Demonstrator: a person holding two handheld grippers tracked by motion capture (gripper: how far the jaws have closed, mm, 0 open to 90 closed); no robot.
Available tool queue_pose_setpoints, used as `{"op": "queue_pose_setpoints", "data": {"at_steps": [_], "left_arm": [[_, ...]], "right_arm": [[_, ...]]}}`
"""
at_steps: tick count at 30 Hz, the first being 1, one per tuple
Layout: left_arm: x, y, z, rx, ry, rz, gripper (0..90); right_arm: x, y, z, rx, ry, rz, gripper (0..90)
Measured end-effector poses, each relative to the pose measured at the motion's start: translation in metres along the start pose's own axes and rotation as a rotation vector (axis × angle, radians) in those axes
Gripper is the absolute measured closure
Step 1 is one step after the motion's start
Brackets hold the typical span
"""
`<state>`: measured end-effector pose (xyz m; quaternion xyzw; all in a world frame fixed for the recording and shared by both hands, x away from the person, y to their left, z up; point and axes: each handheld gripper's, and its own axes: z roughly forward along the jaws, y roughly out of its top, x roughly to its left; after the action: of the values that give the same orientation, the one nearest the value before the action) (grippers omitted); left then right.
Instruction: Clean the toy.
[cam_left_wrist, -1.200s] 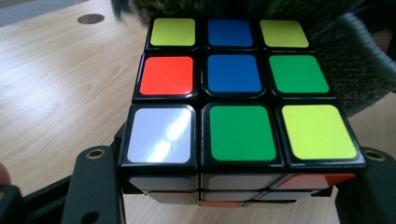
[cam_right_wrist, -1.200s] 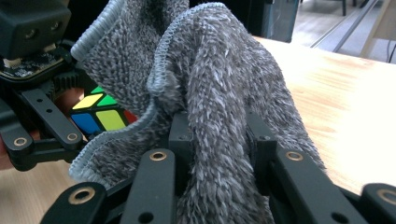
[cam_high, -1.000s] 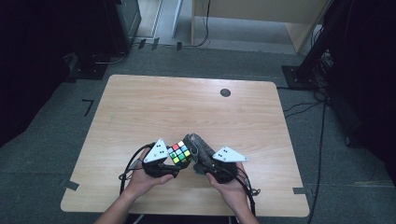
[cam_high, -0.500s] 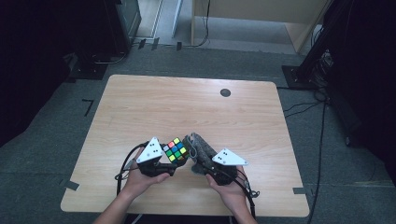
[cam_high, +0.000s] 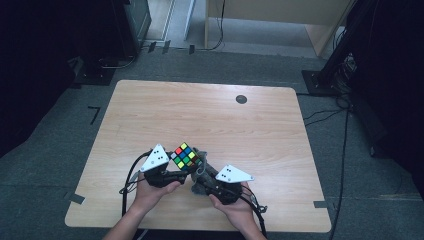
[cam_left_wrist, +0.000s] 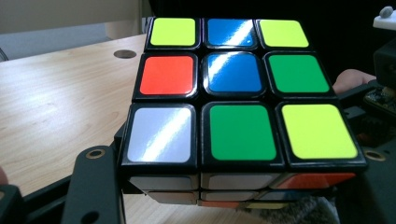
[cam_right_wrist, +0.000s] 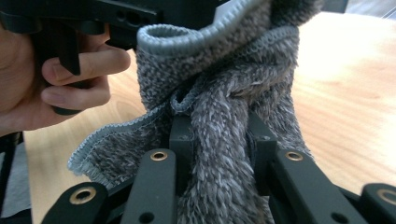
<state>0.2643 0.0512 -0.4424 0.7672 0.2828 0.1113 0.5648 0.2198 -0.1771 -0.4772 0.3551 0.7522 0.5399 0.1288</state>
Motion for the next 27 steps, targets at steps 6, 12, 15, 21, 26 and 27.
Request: {"op": "queue_pose_setpoints", "data": {"at_steps": [6, 12, 15, 21, 26, 27], "left_arm": [[0.002, 0.003, -0.005, -0.022, -0.006, -0.046, 34.5], [-0.006, 0.008, -0.005, -0.022, 0.004, -0.040, 34.4], [-0.009, 0.008, -0.002, -0.015, -0.009, -0.032, 34.4], [-0.004, 0.007, -0.005, -0.009, 0.003, -0.038, 34.4], [0.001, 0.006, -0.009, -0.014, -0.003, -0.065, 34.4], [0.001, 0.006, -0.008, -0.015, -0.006, -0.068, 34.4]], "right_arm": [[-0.002, 0.003, -0.004, -0.004, -0.014, -0.045, 70.9], [-0.008, 0.005, -0.009, -0.071, -0.067, -0.004, 71.2], [0.004, 0.000, 0.001, -0.055, -0.027, 0.003, 71.0], [0.010, -0.001, 0.012, 0.003, 0.080, -0.065, 70.5], [-0.016, 0.006, -0.005, -0.099, -0.018, 0.037, 71.1], [-0.017, 0.006, -0.005, -0.107, -0.022, 0.045, 71.1]]}}
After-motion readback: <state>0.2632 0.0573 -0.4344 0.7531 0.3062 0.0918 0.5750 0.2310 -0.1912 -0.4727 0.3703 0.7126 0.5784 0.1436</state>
